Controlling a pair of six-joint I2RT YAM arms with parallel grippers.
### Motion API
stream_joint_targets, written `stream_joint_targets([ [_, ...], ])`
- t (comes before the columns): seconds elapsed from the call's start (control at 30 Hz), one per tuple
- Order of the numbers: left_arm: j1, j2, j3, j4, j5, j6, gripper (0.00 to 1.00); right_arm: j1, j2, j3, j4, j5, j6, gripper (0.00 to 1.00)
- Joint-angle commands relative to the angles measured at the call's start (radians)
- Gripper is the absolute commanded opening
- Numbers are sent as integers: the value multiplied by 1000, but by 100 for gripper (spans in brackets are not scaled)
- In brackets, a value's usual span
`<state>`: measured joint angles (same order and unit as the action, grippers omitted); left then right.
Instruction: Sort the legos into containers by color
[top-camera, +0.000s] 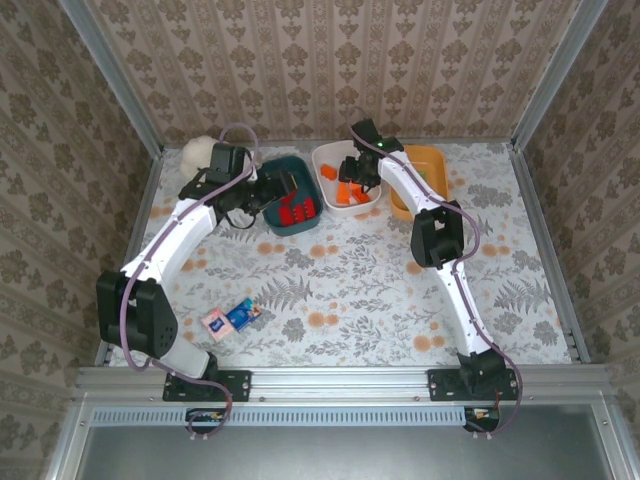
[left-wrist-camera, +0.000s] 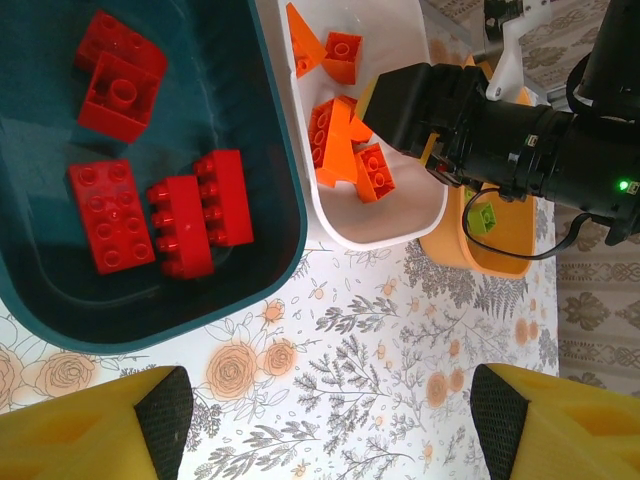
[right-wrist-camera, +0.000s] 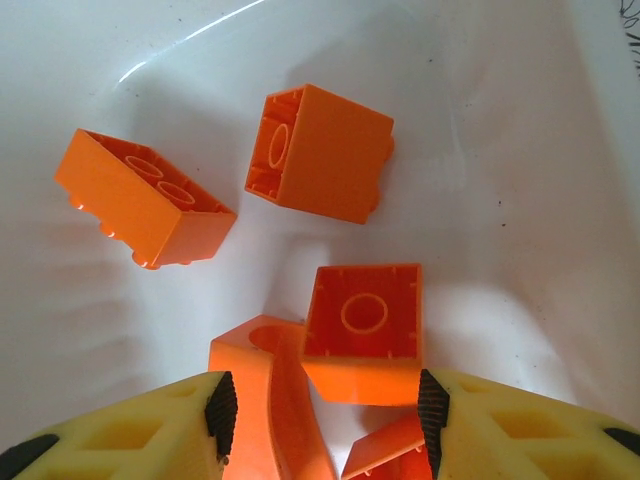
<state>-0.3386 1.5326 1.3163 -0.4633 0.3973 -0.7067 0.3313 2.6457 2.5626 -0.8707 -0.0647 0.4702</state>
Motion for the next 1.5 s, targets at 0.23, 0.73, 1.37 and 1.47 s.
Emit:
stream_joint_targets([
  [0.23, 19, -49, 44, -62, 4, 43, 76, 18, -222, -39, 33, -13, -20, 57],
  [0.73, 55, -335, -188, -192, -11, 93, 77, 116, -1244, -1279, 512, 165, -98, 69],
  [1.37, 87, -465, -311, -374, -525, 59, 100, 112, -1744, -1616, 95, 498, 79, 100],
  [1.47, 91, -495, -354, -362, -868, -13, 100, 64, -1728, -1673, 186, 705, 62, 100],
])
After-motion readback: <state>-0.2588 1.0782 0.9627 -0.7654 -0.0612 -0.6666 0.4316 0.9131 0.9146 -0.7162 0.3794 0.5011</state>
